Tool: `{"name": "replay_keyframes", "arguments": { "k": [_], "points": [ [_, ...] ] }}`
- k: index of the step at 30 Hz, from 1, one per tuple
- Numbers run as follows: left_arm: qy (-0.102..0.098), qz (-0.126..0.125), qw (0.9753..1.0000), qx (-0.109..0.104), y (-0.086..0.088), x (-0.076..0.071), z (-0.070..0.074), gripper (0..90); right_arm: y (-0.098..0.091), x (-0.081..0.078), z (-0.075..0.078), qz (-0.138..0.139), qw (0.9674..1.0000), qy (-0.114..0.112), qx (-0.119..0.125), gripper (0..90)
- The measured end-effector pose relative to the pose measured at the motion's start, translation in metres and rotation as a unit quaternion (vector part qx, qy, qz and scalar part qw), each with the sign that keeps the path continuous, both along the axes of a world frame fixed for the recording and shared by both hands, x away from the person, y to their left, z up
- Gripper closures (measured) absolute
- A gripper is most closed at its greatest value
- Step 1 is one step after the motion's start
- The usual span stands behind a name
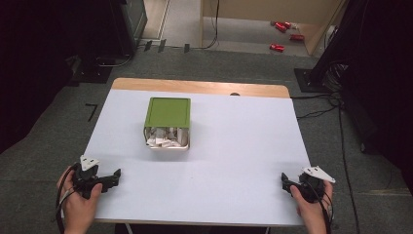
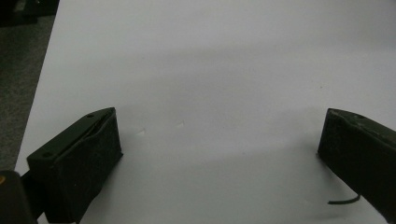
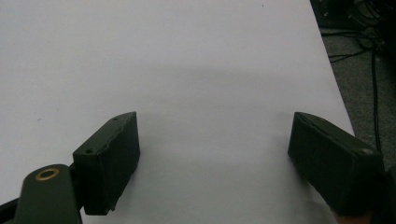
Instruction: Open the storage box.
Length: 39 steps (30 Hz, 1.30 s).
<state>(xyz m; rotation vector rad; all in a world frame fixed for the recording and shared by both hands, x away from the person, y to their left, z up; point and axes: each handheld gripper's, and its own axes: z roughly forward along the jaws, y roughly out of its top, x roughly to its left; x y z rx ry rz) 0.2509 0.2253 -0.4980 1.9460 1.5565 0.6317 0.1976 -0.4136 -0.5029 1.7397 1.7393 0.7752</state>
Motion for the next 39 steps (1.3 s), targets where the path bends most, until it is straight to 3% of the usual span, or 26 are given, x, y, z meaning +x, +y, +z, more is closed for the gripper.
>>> {"name": "replay_keyframes", "arguments": {
  "k": [9, 18, 28, 39],
  "points": [
    [-0.004, 0.001, 1.0, 0.002, -0.001, -0.001, -0.001, 0.0, 0.002, 0.004, 0.006, -0.005, 1.0, -0.004, 0.006, 15.9],
    [-0.005, 0.001, 1.0, 0.002, 0.0, -0.001, -0.001, 0.0, 0.023, 0.018, 0.035, 0.02, 0.9994, -0.024, 0.016, 15.3],
    [-0.002, 0.0, 1.0, 0.0, 0.0, 0.0, -0.001, 0.0, 0.042, 0.029, 0.058, 0.028, 0.9983, -0.037, 0.036, 15.4],
    [-0.002, 0.0, 1.0, 0.0, 0.0, -0.001, -0.001, 0.0, 0.064, 0.037, 0.066, 0.036, 0.9971, -0.041, 0.053, 15.6]
  ]
}}
